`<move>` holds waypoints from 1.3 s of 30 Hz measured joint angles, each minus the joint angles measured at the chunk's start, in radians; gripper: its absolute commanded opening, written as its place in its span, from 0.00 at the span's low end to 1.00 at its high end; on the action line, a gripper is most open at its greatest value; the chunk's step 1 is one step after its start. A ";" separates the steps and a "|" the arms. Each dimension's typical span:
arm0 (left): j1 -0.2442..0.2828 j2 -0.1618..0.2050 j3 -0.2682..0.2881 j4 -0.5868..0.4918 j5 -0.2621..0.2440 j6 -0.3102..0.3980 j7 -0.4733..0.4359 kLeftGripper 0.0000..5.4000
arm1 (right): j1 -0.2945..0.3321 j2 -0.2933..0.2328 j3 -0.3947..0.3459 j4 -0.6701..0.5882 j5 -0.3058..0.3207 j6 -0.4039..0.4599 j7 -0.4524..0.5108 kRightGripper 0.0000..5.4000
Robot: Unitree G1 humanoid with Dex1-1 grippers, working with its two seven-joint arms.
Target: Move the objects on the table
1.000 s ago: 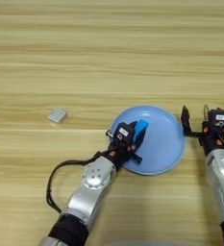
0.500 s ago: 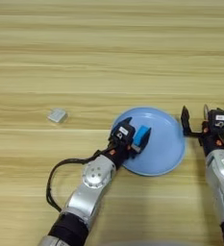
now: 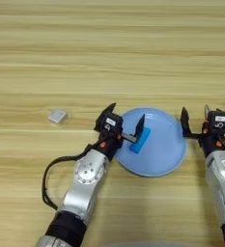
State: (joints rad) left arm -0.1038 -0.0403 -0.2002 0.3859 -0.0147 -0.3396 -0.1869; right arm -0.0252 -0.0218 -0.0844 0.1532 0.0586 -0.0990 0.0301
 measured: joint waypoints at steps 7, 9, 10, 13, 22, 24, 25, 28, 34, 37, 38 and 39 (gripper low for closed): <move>-0.029 0.006 0.102 0.050 -0.032 -0.044 0.037 1.00 | 0.003 -0.004 0.012 -0.002 -0.024 -0.001 -0.001 1.00; -0.033 0.007 0.122 0.075 -0.032 -0.063 0.047 1.00 | 0.004 -0.004 0.014 -0.002 -0.027 -0.002 -0.001 1.00; -0.035 0.008 0.134 0.095 -0.032 -0.070 0.052 1.00 | 0.004 -0.004 0.014 -0.002 -0.029 -0.002 -0.001 1.00; -0.040 0.010 0.166 0.137 -0.032 -0.086 0.073 1.00 | 0.004 -0.005 0.015 -0.002 -0.035 -0.006 -0.001 1.00; -0.074 0.013 0.221 0.213 -0.033 -0.125 0.096 1.00 | 0.003 -0.021 0.030 -0.027 -0.066 -0.060 -0.001 1.00; -0.077 0.012 0.224 0.222 -0.033 -0.130 0.095 1.00 | 0.003 -0.021 0.031 -0.038 -0.068 -0.070 -0.001 1.00; -0.079 0.012 0.225 0.226 -0.032 -0.131 0.095 1.00 | 0.002 -0.022 0.030 -0.042 -0.068 -0.072 -0.001 1.00; -0.082 0.011 0.228 0.237 -0.032 -0.137 0.095 1.00 | 0.001 -0.023 0.025 -0.068 -0.068 -0.087 -0.002 1.00; -0.090 0.008 0.229 0.252 -0.032 -0.141 0.094 1.00 | -0.011 -0.055 0.011 -0.108 -0.087 -0.093 -0.019 1.00; -0.093 0.005 0.228 0.257 -0.031 -0.146 0.094 1.00 | -0.018 -0.067 0.003 -0.122 -0.091 -0.110 -0.023 1.00; -0.095 0.005 0.228 0.260 -0.031 -0.146 0.094 1.00 | -0.019 -0.070 -0.001 -0.130 -0.091 -0.112 -0.024 1.00; -0.097 0.005 0.228 0.262 -0.031 -0.147 0.094 1.00 | -0.021 -0.072 -0.005 -0.135 -0.091 -0.114 -0.026 1.00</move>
State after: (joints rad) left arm -0.2004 -0.0357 0.0280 0.6482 -0.0452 -0.4863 -0.0924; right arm -0.0461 -0.0942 -0.0897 0.0179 -0.0328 -0.2130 0.0038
